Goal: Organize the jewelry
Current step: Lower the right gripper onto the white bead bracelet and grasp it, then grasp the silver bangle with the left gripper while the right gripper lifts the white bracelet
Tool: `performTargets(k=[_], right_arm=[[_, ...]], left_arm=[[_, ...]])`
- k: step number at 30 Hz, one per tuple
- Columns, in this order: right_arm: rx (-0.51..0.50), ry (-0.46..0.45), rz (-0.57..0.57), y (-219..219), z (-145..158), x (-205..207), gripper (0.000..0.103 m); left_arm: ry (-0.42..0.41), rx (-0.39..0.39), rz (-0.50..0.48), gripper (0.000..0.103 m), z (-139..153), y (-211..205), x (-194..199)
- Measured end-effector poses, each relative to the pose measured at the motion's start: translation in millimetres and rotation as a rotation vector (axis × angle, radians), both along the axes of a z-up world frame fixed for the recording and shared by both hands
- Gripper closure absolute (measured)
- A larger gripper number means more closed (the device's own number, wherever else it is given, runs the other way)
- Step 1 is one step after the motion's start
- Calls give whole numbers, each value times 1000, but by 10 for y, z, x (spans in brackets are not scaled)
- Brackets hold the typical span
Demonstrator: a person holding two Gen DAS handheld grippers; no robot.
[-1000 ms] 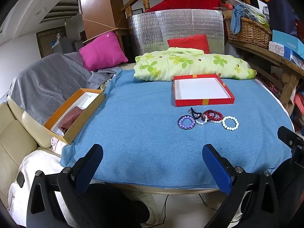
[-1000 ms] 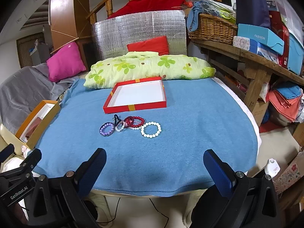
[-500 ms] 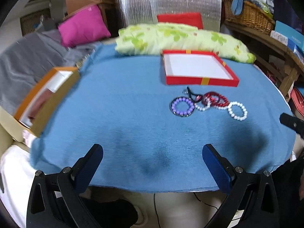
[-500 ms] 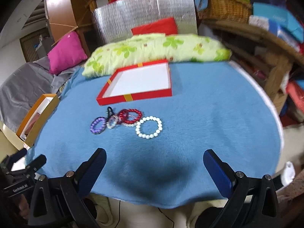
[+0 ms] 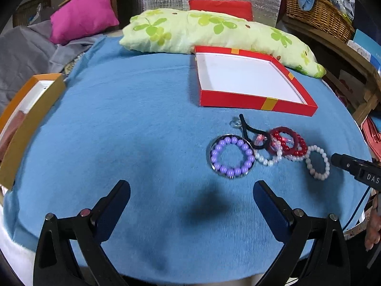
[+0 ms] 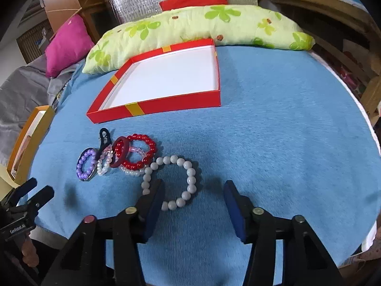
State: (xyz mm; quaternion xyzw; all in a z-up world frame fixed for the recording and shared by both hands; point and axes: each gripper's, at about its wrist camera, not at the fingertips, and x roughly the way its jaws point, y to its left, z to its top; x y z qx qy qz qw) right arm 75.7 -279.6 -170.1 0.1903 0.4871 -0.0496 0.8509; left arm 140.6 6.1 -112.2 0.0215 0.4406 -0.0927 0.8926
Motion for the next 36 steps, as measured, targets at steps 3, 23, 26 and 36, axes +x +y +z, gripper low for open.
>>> performTargets(k=[3,23,26,36], right_arm=[[-6,23,5,4,-77,100,51],[-107,60,18,96,-245,310,89],[-95,58,12,84,-240,325,92],[-43,28,-8,7,-194,274,92]], left_arm=[[18,-3,-5,5,-62,-27,106],[57,46,-87,5,-357,-427,367],[44,60,-101,5,-369,-466,405],[3,26,-147,40,-296,-450,414]])
